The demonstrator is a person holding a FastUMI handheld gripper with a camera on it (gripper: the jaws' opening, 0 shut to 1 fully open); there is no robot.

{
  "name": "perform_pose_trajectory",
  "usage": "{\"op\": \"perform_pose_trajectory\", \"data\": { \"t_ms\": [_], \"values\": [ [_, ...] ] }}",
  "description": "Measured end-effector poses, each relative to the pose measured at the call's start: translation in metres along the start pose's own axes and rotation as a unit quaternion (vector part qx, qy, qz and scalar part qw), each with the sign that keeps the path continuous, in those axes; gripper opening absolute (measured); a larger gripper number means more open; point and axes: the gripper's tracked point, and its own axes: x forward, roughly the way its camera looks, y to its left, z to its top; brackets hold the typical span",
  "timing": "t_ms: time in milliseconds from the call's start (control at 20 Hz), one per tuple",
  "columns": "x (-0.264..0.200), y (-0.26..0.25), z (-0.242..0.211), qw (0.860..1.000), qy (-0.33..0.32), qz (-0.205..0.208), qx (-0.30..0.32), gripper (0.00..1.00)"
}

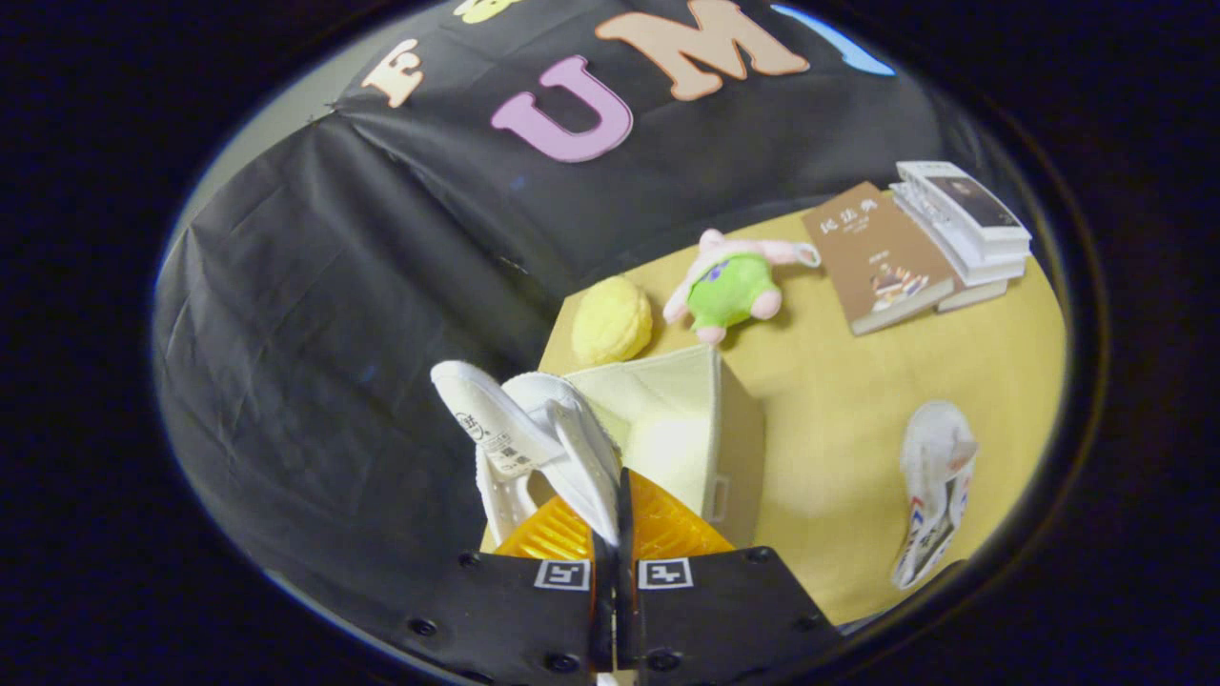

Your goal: Open the storage box then place both shoes into the box .Put the left shoe in first, then the right shoe, with the right side of both shoes facing outward in a uniform manner.

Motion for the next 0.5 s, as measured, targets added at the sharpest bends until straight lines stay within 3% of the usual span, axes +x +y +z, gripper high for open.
{"op": "perform_pose_trajectory", "data": {
  "t_ms": [500],
  "values": [
    [0.077,-0.003,-0.034,0.988,0.043,-0.13,0.077,0.05]
  ]
}}
